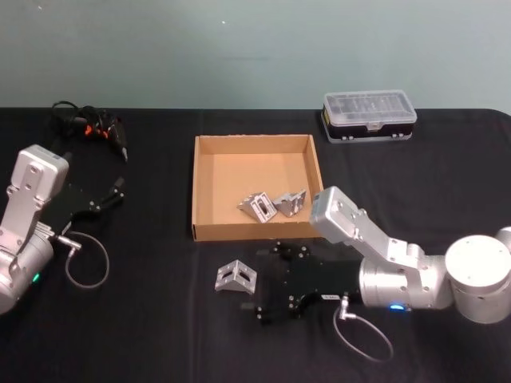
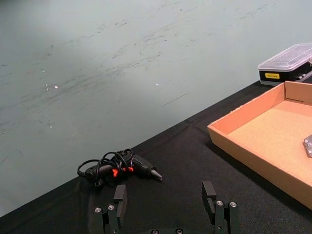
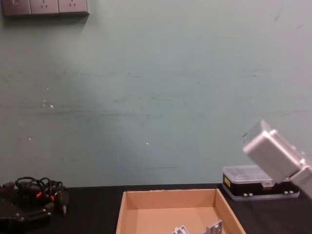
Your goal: Use one hand to pick up the angle iron from the table and place it into the box.
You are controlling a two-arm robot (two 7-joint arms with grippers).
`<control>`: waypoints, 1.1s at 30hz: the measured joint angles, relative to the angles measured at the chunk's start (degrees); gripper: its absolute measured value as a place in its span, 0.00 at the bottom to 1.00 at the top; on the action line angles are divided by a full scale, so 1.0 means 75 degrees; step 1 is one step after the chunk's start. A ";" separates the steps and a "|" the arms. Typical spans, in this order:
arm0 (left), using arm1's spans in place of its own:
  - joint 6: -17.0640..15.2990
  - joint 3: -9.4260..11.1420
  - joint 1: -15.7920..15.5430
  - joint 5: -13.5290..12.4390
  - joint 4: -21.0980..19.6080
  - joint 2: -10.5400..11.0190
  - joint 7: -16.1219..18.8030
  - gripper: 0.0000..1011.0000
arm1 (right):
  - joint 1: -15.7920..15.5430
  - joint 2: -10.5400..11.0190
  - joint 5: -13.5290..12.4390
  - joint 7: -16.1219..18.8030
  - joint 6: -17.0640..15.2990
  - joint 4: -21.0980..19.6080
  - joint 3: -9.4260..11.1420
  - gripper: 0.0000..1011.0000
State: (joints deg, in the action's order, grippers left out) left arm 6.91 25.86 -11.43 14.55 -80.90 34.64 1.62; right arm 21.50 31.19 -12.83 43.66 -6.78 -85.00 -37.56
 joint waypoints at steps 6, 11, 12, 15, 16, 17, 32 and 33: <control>0.0000 0.0000 0.0000 0.0000 0.0000 0.0000 0.0000 1.00 | 0.0368 -0.0235 -0.0092 0.0249 0.0008 0.0611 -0.0264 0.99; 0.0000 0.0000 0.0000 0.0000 0.0000 0.0000 0.0000 1.00 | 0.0627 -0.0418 -0.0124 0.0377 0.0066 0.1050 -0.0447 0.99; 0.0000 0.0000 0.0000 0.0000 0.0000 0.0000 0.0000 1.00 | 0.0695 -0.0469 -0.0141 0.0389 0.0091 0.1167 -0.0492 0.99; 0.0000 0.0000 0.0000 0.0000 0.0000 0.0000 0.0000 1.00 | 0.0793 -0.0561 -0.0160 0.0392 0.0138 0.1354 -0.0575 0.99; 0.0000 0.0000 0.0000 0.0000 0.0000 0.0000 0.0000 1.00 | 0.0819 -0.0589 -0.0170 0.0388 0.0155 0.1413 -0.0594 0.99; 0.0000 0.0000 0.0000 0.0000 0.0000 0.0000 0.0000 1.00 | 0.0858 -0.0629 -0.0187 0.0385 0.0175 0.1489 -0.0619 0.99; 0.0000 0.0000 0.0000 0.0000 0.0000 0.0000 0.0000 1.00 | 0.1209 -0.0852 -0.0297 0.0318 0.0276 0.1910 -0.0745 0.99; 0.0000 0.0000 0.0000 0.0000 0.0000 0.0000 0.0000 1.00 | 0.1225 -0.0863 -0.0304 0.0321 0.0279 0.1938 -0.0749 0.99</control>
State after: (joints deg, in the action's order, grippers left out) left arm 6.91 25.86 -11.43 14.55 -80.90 34.65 1.62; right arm 30.69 24.72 -15.11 46.06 -4.69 -70.47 -43.18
